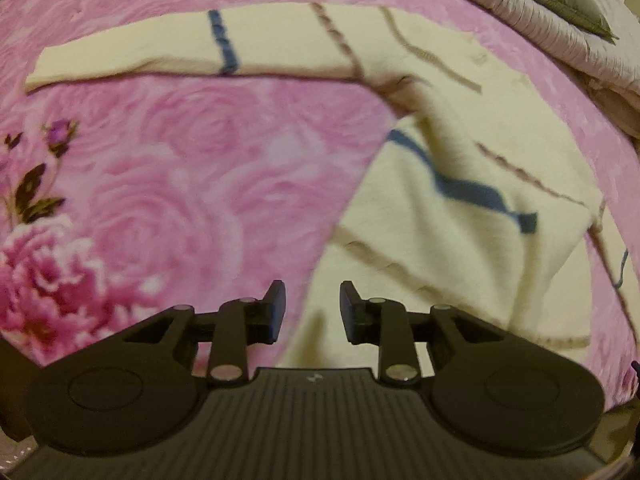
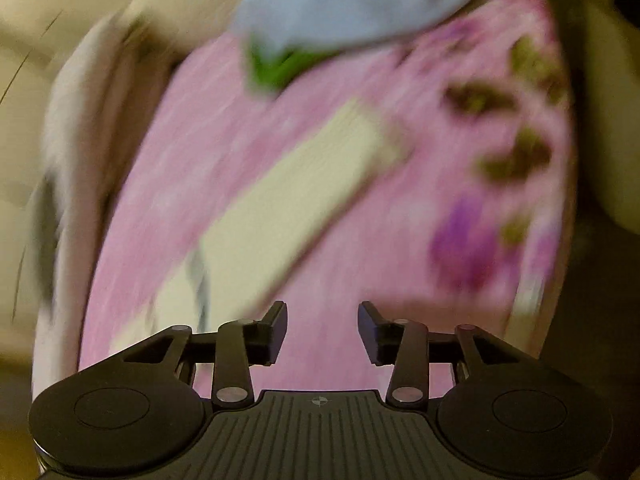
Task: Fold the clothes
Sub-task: 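Smooth the sweater body with the left tool while the right tool moves aside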
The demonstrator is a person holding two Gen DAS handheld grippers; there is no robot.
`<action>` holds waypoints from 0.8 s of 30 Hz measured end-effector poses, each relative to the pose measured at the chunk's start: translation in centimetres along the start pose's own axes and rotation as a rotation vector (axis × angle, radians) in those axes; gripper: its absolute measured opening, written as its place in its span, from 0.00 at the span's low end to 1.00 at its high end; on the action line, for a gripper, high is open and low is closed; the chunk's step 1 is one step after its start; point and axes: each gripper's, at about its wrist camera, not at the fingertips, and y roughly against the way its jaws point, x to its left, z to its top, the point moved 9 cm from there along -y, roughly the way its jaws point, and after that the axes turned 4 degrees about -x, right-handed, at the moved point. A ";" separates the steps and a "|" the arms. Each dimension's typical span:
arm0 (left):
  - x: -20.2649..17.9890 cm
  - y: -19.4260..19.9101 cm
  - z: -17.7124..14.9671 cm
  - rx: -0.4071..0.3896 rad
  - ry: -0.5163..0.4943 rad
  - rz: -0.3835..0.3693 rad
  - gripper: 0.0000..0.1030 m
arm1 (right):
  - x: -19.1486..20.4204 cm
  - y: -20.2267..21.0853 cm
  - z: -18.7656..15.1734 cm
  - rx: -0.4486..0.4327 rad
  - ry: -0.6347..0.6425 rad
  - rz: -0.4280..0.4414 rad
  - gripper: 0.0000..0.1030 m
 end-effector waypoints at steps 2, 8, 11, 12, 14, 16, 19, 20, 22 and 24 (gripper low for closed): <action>1.1 -0.2 -0.5 0.021 0.004 -0.019 0.25 | 1.6 0.8 -5.0 0.108 0.088 0.041 0.42; 2.8 -1.7 -2.3 0.086 0.069 -0.115 0.31 | 3.0 1.5 -17.7 0.368 0.132 0.127 0.42; 3.5 -2.9 -2.9 0.109 0.143 -0.163 0.34 | 3.4 0.7 -20.4 0.414 0.136 0.129 0.42; 3.5 -3.3 -3.1 0.115 0.166 -0.183 0.39 | 3.6 0.4 -20.9 0.418 0.151 0.121 0.42; 3.2 -3.8 -3.2 0.110 0.177 -0.212 0.46 | 3.6 0.2 -21.6 0.404 0.191 0.097 0.42; 2.4 -3.9 -3.0 0.108 0.166 -0.245 0.45 | 3.6 0.1 -22.2 0.389 0.231 0.073 0.27; 0.7 -3.2 -2.8 0.110 0.113 -0.330 0.05 | 5.3 1.2 -22.3 0.369 0.307 0.112 0.06; 0.3 -1.7 -2.3 0.063 0.079 -0.337 0.05 | 6.2 1.8 -22.2 0.356 0.338 0.138 0.06; -0.8 2.4 -1.2 -0.061 0.003 -0.382 0.04 | 8.8 4.0 -21.4 0.301 0.407 0.218 0.06; -1.0 6.1 -1.3 -0.141 -0.048 -0.388 0.04 | 11.4 6.8 -20.1 0.247 0.432 0.328 0.06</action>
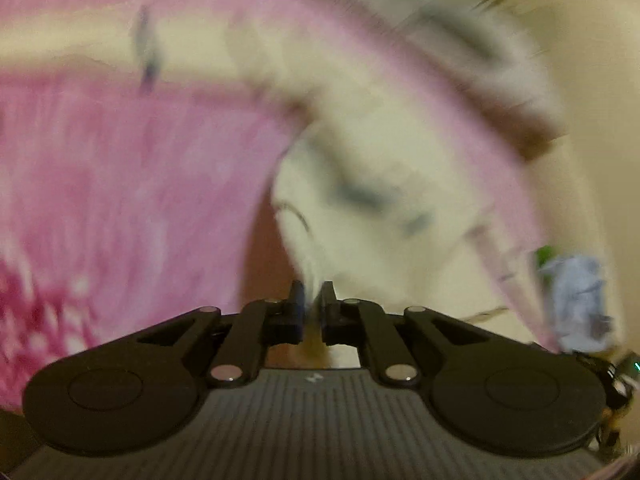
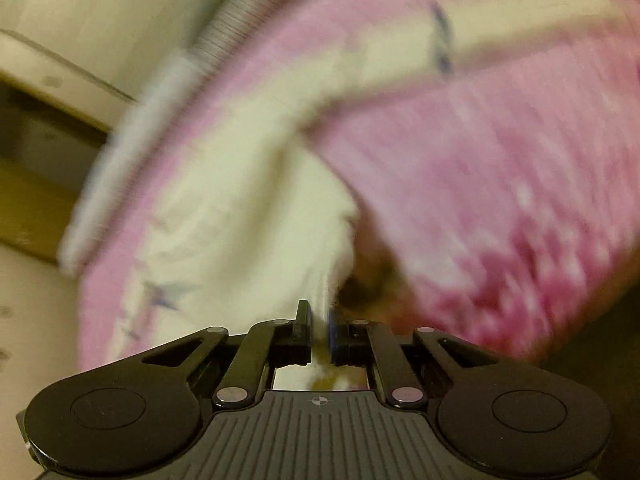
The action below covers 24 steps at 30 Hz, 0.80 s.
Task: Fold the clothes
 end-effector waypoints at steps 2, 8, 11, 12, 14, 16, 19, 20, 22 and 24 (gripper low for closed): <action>-1.3 3.4 0.0 -0.055 -0.055 0.004 0.04 | 0.2 1.6 0.7 -0.015 0.023 -0.032 0.06; 5.4 0.2 -7.3 0.140 0.071 0.263 0.00 | -7.7 -1.6 -5.1 0.212 -0.074 -0.346 0.06; 2.8 1.0 -6.5 0.076 0.011 0.199 0.00 | -5.7 -1.4 -4.8 0.153 -0.033 -0.270 0.06; 2.1 1.2 -6.7 0.083 -0.019 0.190 0.00 | -5.1 -1.1 -4.7 0.135 -0.010 -0.254 0.06; 2.3 0.8 -7.9 0.148 -0.075 0.228 0.00 | -5.6 -0.3 -5.0 0.145 0.036 -0.297 0.06; 3.7 0.5 -8.9 0.210 -0.050 0.269 0.00 | -8.2 -0.8 -6.0 0.216 -0.003 -0.380 0.06; 3.5 0.4 -6.7 0.132 0.035 0.237 0.13 | -8.6 -1.1 -5.0 0.192 -0.064 -0.393 0.23; 3.3 0.0 -6.0 0.118 0.023 0.246 0.29 | -8.3 -1.2 -4.4 0.164 -0.068 -0.385 0.29; 3.1 -1.2 -5.1 0.107 -0.022 0.272 0.35 | -7.2 -1.7 -3.3 0.104 -0.013 -0.364 0.49; 3.5 -3.0 -4.8 0.117 -0.047 0.289 0.35 | -6.6 -3.4 -2.7 0.106 0.028 -0.359 0.49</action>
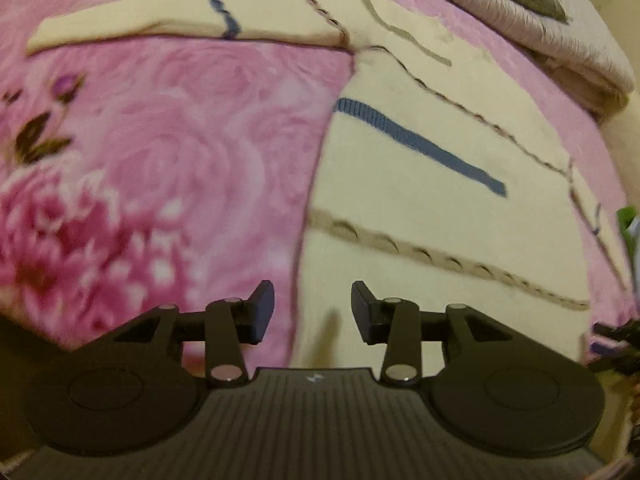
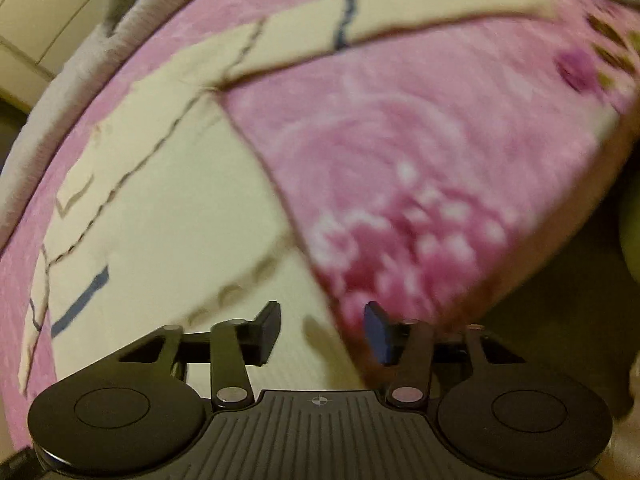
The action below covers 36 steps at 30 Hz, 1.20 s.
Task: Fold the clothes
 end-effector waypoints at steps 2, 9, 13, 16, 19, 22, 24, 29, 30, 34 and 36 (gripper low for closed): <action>0.8 -1.4 -0.1 0.024 0.014 0.009 0.32 | 0.4 -0.9 -0.8 0.021 0.049 -0.003 0.49; -1.9 0.7 -0.1 -0.069 -0.130 0.001 0.04 | 1.1 -2.5 -1.8 0.018 0.190 -0.059 0.12; 1.2 -0.1 -2.6 0.040 -0.069 0.134 0.09 | -0.6 -2.0 -1.9 0.049 0.111 -0.097 0.22; 0.2 0.7 -0.9 0.040 -0.121 0.160 0.07 | 0.2 -1.2 -0.4 0.043 0.160 -0.135 0.24; -1.3 1.6 2.3 -0.059 -0.139 0.105 0.08 | 1.8 -0.8 2.0 -0.034 0.215 -0.123 0.24; -2.8 -0.2 4.9 -0.091 -0.149 0.059 0.08 | 3.5 -1.8 3.6 -0.076 0.257 -0.081 0.24; -3.7 -2.3 5.7 -0.073 -0.174 0.046 0.08 | 4.6 -3.2 4.2 -0.085 0.290 -0.072 0.24; -4.4 -5.8 3.8 0.001 -0.238 0.052 0.09 | 4.5 -5.1 2.0 -0.060 0.406 -0.144 0.24; -4.3 -5.1 2.9 -0.005 -0.243 0.055 0.09 | 3.8 -4.8 1.1 -0.052 0.402 -0.155 0.24; -2.3 -2.4 -1.5 0.082 -0.162 0.075 0.09 | 1.0 -3.1 -2.4 0.007 0.340 -0.190 0.26; -1.9 -1.0 -2.1 0.090 -0.130 0.076 0.09 | 0.2 -1.9 -3.1 0.028 0.311 -0.222 0.26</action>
